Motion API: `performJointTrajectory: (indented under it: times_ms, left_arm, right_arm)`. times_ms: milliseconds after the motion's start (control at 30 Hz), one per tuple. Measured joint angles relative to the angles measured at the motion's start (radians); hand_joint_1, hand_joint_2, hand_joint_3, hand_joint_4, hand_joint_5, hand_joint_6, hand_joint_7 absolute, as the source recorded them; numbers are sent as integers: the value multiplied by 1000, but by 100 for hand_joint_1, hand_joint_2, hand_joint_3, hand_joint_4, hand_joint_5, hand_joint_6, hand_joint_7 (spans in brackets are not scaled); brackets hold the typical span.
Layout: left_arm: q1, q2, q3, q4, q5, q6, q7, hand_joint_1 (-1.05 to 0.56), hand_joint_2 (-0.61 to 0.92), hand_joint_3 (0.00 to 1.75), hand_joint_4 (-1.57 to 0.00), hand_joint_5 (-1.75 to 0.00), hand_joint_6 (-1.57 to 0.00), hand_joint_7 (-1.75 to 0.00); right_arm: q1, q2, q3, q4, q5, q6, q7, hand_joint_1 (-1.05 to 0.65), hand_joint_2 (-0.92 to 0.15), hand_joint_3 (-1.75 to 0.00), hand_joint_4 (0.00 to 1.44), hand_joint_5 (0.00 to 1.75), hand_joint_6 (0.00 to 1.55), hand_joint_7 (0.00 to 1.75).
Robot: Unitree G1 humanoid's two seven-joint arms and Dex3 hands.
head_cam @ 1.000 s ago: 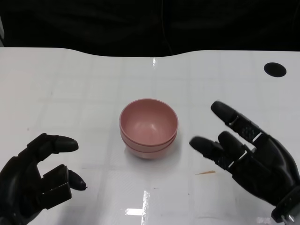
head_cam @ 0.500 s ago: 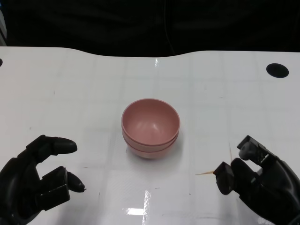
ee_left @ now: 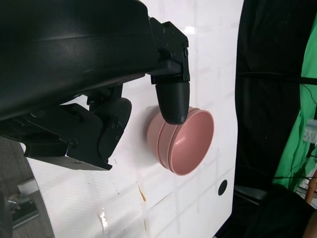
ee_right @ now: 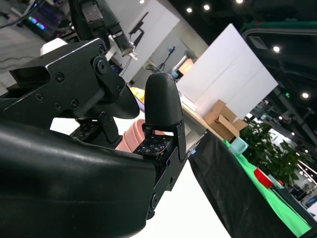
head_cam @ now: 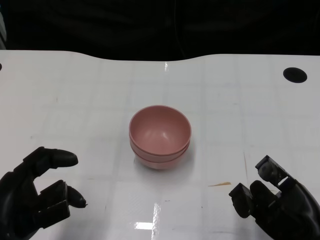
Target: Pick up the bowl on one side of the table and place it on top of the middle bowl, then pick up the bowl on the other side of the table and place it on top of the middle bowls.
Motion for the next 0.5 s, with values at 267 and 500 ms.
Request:
performJointTrajectory:
  times_ms: [267, 500]
  left_arm:
    - [27, -55, 70, -15, -139, 9, -5, 13, 92, 138, -50, -175, -28, -175]
    - [36, -112, 168, -17, -436, 140, 117, -4, 92, 140, -44, -175, -28, -175]
  right_arm:
    - [-8, 0, -30, 20, -25, -15, 19, -2, -68, -117, 84, 175, 67, 165]
    - [-12, 0, -37, 22, -39, -15, 22, -1, -68, -119, 84, 175, 67, 167]
